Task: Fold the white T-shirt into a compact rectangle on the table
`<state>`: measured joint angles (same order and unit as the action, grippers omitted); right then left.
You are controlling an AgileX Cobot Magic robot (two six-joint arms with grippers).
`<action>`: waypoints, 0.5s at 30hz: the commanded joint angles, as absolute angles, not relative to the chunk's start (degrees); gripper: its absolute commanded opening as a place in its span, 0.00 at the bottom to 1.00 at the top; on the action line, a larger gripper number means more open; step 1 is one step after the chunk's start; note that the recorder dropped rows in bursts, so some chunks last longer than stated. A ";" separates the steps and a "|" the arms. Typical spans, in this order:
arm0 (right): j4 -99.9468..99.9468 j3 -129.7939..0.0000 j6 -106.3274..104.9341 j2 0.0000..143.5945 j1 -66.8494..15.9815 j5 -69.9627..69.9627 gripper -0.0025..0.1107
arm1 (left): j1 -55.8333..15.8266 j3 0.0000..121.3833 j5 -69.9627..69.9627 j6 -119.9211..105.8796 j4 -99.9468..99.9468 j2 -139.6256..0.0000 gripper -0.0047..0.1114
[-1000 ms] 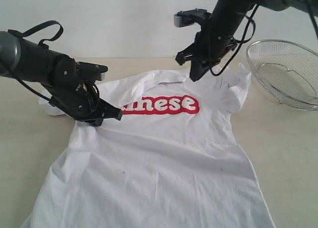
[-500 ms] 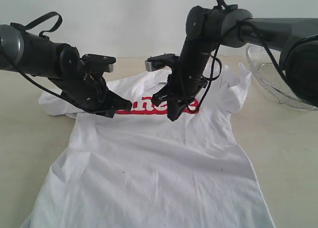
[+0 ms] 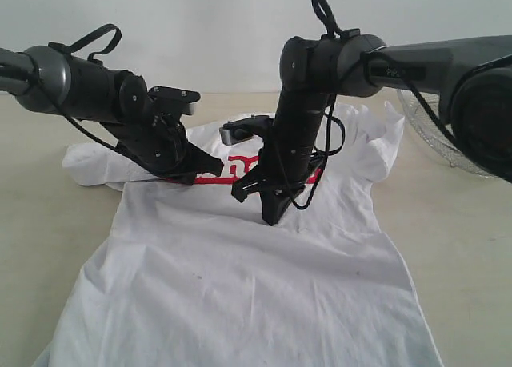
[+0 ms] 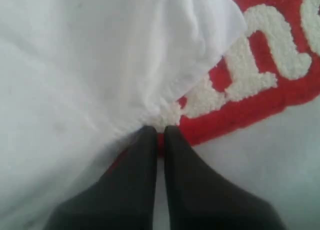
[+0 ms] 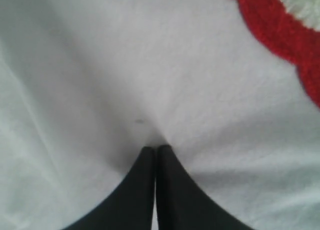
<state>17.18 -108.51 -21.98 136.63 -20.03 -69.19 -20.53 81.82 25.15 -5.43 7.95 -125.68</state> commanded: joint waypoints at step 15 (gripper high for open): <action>17.46 -93.23 -21.78 136.62 -19.95 -69.96 0.02 | -19.60 96.01 27.16 -6.92 7.50 -132.32 0.08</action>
<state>21.63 -96.89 -21.95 133.23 -19.57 -66.30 -20.30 95.21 27.64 -6.62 7.71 -132.37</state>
